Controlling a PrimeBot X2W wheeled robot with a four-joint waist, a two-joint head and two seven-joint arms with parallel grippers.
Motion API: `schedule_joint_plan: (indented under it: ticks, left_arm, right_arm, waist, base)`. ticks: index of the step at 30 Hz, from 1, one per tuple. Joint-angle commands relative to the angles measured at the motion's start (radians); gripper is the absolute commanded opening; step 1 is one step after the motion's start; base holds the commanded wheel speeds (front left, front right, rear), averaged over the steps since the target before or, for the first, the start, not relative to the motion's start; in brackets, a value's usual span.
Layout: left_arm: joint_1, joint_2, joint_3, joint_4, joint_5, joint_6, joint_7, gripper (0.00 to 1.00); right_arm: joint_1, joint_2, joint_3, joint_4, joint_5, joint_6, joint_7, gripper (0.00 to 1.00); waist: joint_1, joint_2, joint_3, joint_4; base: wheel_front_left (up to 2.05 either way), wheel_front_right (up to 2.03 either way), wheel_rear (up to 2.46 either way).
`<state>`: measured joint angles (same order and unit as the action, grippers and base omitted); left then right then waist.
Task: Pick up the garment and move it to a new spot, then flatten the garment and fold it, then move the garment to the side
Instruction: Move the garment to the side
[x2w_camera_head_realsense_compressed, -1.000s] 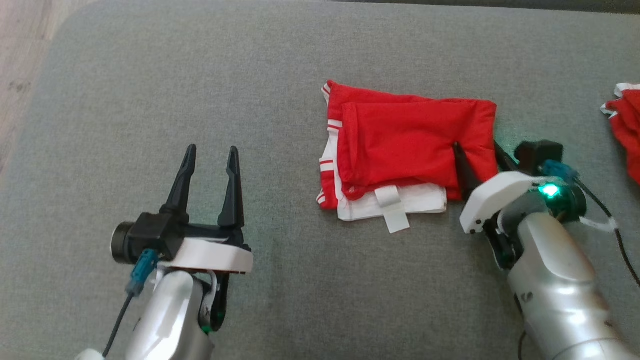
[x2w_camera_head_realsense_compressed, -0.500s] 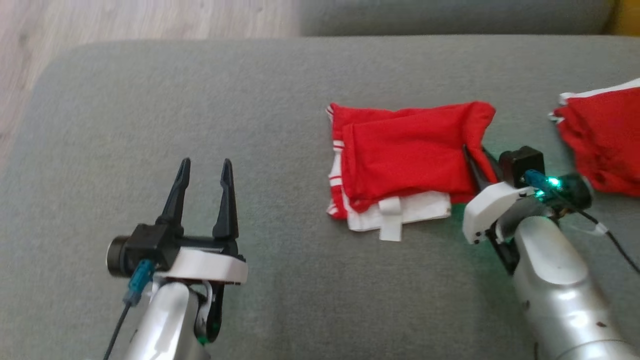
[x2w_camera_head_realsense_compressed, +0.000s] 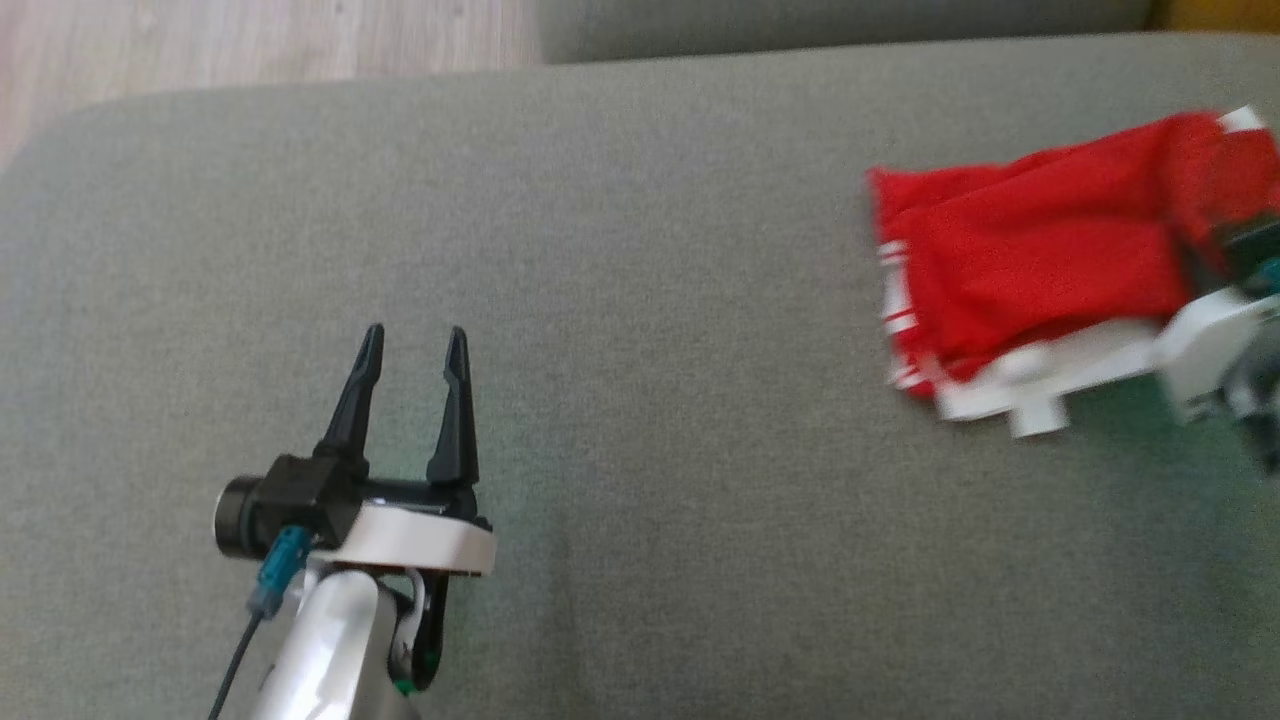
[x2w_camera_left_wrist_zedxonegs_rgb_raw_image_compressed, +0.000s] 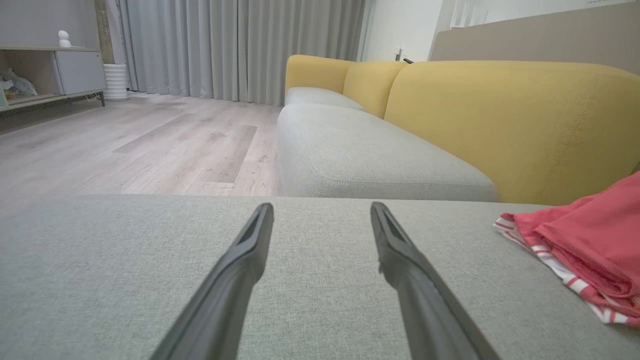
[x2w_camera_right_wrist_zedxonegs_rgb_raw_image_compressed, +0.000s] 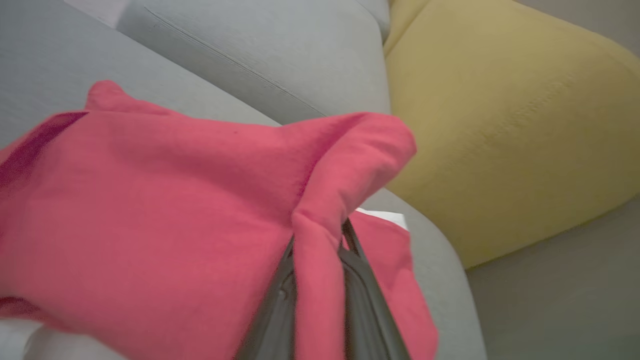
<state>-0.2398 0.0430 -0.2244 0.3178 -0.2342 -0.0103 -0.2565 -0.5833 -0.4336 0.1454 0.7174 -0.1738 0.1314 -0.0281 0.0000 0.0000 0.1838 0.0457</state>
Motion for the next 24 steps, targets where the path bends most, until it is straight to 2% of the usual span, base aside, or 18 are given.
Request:
schedule_joint_plan:
  ticks: [1, 5, 9, 12, 16, 17, 18, 19, 24]
  left_arm:
    - [-0.046, 0.007, 0.034, -0.036, 0.013, -0.005, -0.005, 1.0]
    - [-0.068, 0.007, 0.034, -0.036, 0.016, -0.012, -0.005, 1.0]
    - [-0.088, 0.007, 0.042, -0.036, 0.016, -0.02, -0.005, 1.0]
    - [-0.1, 0.007, 0.047, -0.037, 0.02, -0.025, -0.005, 1.0]
    - [-0.11, 0.007, 0.048, -0.036, 0.023, -0.03, -0.005, 1.0]
    - [-0.112, 0.007, 0.048, -0.035, 0.024, -0.03, -0.005, 1.0]
    - [-0.114, 0.007, 0.048, -0.034, 0.024, -0.03, -0.005, 1.0]
    - [-0.117, 0.007, 0.048, -0.033, 0.025, -0.031, -0.005, 1.0]
    - [-0.124, 0.007, 0.051, -0.027, 0.028, -0.031, -0.005, 1.0]
  right_arm:
    - [-0.039, -0.046, 0.009, -0.032, 0.01, -0.001, 0.004, 0.0]
    - [-0.072, -0.147, -0.021, -0.002, 0.015, -0.001, 0.03, 0.0]
    - [-0.103, -0.222, -0.054, 0.034, -0.015, -0.001, 0.049, 0.0]
    - [-0.125, -0.256, -0.082, 0.065, -0.032, -0.001, 0.051, 0.0]
    - [-0.156, -0.262, -0.113, 0.095, -0.054, -0.001, 0.044, 0.0]
    - [-0.162, -0.26, -0.124, 0.1, -0.062, -0.001, 0.041, 0.05]
    - [-0.166, -0.258, -0.134, 0.104, -0.071, -0.001, 0.039, 0.8]
    - [-0.171, -0.253, -0.15, 0.109, -0.077, -0.001, 0.037, 1.0]
    - [-0.175, -0.202, -0.203, 0.106, -0.113, -0.001, 0.014, 1.0]
  waist:
    - [0.0, 0.0, 0.026, 0.005]
    - [0.0, 0.0, 0.069, 0.02]
    - [0.0, 0.0, 0.107, 0.031]
    - [0.0, 0.0, 0.129, 0.036]
    - [0.0, 0.0, 0.146, 0.038]
    - [0.0, 0.0, 0.149, 0.038]
    - [0.0, 0.0, 0.151, 0.039]
    - [0.0, 0.0, 0.152, 0.039]
    - [0.0, 0.0, 0.14, 0.031]
  base:
    - [0.0, 0.0, 0.0]
    - [0.0, 0.0, 0.0]
    - [0.0, 0.0, 0.0]
    - [0.0, 0.0, 0.0]
    - [0.0, 0.0, 0.0]
    - [0.0, 0.0, 0.0]
    - [0.0, 0.0, 0.0]
    - [0.0, 0.0, 0.0]
    - [0.0, 0.0, 0.0]
